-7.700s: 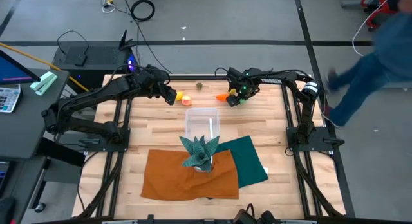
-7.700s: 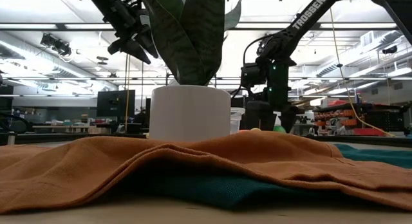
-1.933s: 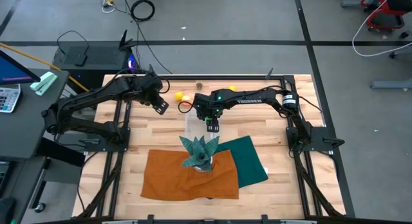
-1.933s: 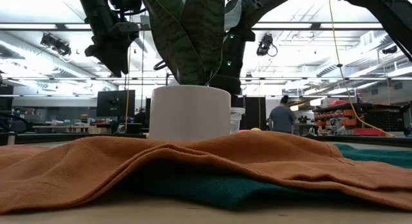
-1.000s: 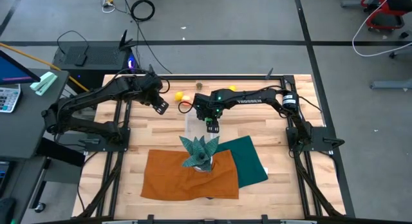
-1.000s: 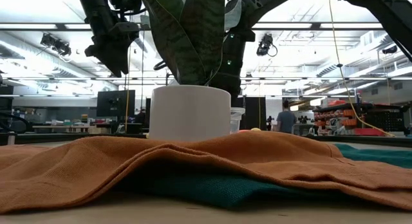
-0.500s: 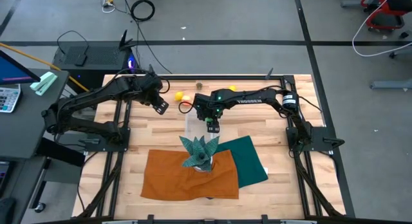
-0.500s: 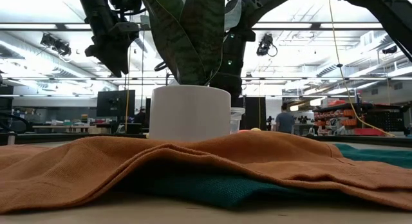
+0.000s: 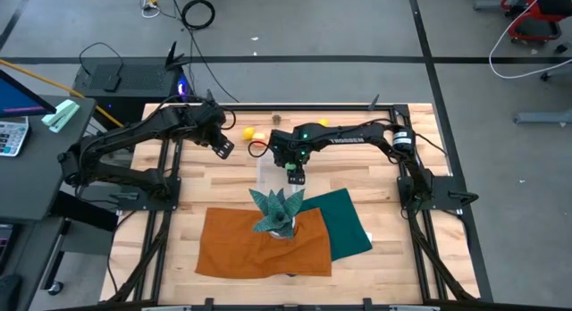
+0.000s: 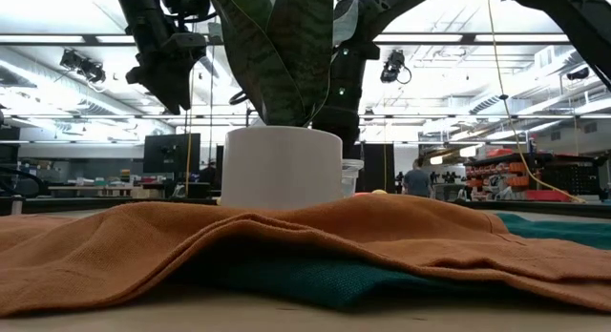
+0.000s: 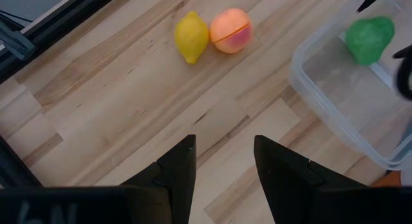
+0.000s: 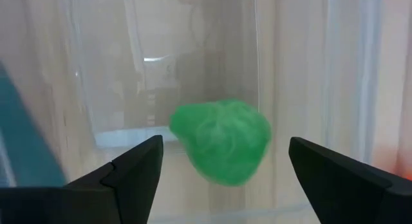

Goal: Pick and placing Produce into tupperware
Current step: Put the yellow lemon into the transparent bin

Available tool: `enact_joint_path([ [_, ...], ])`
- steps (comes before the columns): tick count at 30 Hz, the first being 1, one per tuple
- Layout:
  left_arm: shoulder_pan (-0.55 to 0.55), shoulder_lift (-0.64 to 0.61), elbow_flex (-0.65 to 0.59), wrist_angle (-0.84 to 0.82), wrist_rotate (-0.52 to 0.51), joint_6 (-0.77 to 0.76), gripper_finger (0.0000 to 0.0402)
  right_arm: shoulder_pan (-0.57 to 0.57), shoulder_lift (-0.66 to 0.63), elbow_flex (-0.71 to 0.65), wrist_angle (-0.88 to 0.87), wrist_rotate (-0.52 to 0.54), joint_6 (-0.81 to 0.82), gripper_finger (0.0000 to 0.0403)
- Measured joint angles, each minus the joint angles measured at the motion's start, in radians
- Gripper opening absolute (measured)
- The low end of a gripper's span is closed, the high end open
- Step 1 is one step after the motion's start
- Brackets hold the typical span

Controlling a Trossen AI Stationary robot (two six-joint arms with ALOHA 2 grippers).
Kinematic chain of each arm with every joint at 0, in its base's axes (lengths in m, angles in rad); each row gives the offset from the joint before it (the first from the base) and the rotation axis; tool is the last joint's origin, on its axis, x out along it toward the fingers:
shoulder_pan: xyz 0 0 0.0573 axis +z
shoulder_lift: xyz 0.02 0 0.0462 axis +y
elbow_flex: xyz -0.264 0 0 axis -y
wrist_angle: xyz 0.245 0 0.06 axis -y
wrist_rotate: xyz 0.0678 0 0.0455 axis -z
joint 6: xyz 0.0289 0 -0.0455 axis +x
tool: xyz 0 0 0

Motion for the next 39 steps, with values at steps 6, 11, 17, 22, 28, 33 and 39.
enact_joint_path([
  [6,0.000,0.000,0.000,0.001,0.000,0.000,0.0165,-0.011,-0.092,0.000,-0.025,0.014,-0.013,0.0302],
  [11,0.000,0.000,0.000,0.006,0.000,0.000,0.0165,-0.050,-0.200,0.000,-0.025,0.026,0.018,0.0301],
  [17,0.000,0.000,0.000,0.018,0.000,0.000,0.0165,-0.129,-0.309,0.000,-0.055,0.025,0.175,0.0300],
  [22,0.000,0.000,0.000,0.024,0.000,0.000,0.0165,-0.217,-0.334,0.001,-0.125,0.024,0.361,0.0298],
  [28,0.000,0.000,0.000,0.027,0.000,0.001,0.0165,-0.295,-0.322,-0.044,-0.114,0.027,0.470,0.0298],
  [33,0.000,0.000,0.000,0.032,0.000,0.002,0.0165,-0.335,-0.320,-0.137,-0.016,0.028,0.510,0.0298],
  [39,0.000,0.000,0.000,0.060,-0.001,0.034,0.0165,-0.394,-0.319,-0.237,0.228,0.004,0.523,0.0298],
])
